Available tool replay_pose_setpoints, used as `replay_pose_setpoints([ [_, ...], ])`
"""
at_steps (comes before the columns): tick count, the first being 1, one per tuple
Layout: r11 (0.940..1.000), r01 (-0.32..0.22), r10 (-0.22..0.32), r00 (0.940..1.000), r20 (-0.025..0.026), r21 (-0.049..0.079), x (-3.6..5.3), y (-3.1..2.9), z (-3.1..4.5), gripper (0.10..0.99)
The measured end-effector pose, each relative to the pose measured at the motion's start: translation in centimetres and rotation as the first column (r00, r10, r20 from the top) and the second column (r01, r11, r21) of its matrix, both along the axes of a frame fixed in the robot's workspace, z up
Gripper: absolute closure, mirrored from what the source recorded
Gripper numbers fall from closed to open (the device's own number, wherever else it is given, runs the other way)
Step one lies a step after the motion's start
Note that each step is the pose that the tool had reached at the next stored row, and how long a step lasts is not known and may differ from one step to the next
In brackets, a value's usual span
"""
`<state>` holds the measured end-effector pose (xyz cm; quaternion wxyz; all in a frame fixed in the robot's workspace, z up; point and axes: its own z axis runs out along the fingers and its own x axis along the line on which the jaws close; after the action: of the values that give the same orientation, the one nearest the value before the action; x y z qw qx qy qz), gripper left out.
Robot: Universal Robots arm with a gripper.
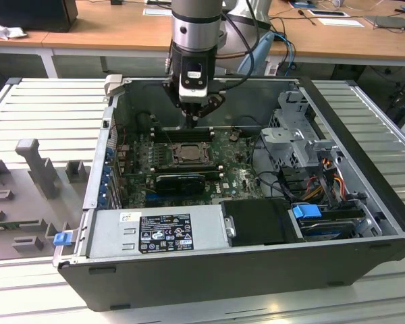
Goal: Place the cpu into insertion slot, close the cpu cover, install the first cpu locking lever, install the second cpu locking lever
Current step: 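Install the first cpu locking lever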
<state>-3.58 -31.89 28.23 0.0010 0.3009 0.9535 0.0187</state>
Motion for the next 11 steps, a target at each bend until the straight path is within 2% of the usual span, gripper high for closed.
replay_pose_setpoints([
  [3, 0.9975, -0.071, 0.071, 0.9975, 0.0, 0.0, -0.01, 0.0, -0.04, 0.984],
  [7, 0.9848, -0.174, 0.174, 0.9848, -0.0003, 0.0, -0.01, -0.01, -0.19, 0.984],
  [10, 0.9643, -0.265, 0.265, 0.9643, 0.0, 0.0, -0.01, 0.0, -0.22, 0.984],
  [11, 0.9605, -0.278, 0.278, 0.9605, 0.0001, 0.0, -0.01, 0.0, -0.24, 0.984],
])
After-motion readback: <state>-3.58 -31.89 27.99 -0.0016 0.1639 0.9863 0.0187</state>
